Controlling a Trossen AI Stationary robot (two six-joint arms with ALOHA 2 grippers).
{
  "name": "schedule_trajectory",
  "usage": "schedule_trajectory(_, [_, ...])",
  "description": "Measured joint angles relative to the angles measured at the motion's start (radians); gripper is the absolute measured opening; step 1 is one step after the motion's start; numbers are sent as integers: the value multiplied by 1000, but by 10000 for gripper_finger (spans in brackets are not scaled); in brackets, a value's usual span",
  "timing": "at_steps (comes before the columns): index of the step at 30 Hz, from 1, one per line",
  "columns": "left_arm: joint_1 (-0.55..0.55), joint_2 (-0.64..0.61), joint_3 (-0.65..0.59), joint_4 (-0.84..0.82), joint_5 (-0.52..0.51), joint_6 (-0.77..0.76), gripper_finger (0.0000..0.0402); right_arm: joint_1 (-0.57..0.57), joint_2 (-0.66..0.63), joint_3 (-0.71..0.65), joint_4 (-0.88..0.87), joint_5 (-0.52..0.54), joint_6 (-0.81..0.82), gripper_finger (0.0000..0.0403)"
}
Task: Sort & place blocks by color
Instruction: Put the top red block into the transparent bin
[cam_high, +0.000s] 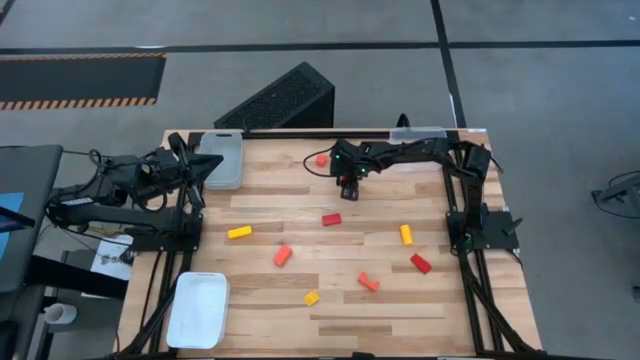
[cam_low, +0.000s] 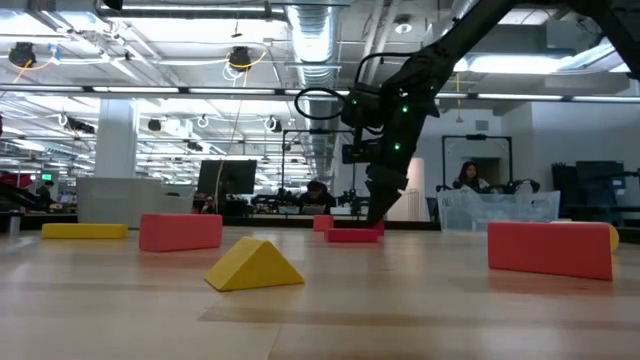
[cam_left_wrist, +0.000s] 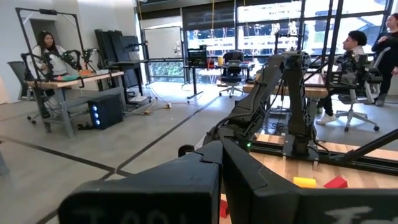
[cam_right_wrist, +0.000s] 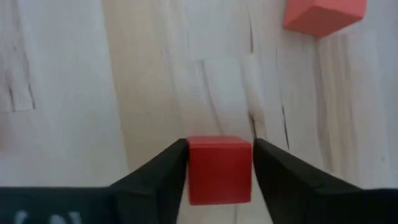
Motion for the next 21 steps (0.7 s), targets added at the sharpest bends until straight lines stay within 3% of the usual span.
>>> schedule_trajectory(5, [0, 0, 0, 0, 1, 0, 0, 0, -10, 2, -27, -1, 27, 116])
schedule_trajectory(10, [0, 0, 0, 0, 1, -1, 0, 9, -29, 0, -64, 1, 37, 117])
schedule_trajectory(16, [0, 0, 0, 1, 2, -4, 0, 13, -94, 1, -132, 43, 46, 151])
schedule_trajectory(21, [0, 0, 0, 0, 2, -4, 0, -25, -210, 0, -163, 70, 54, 137])
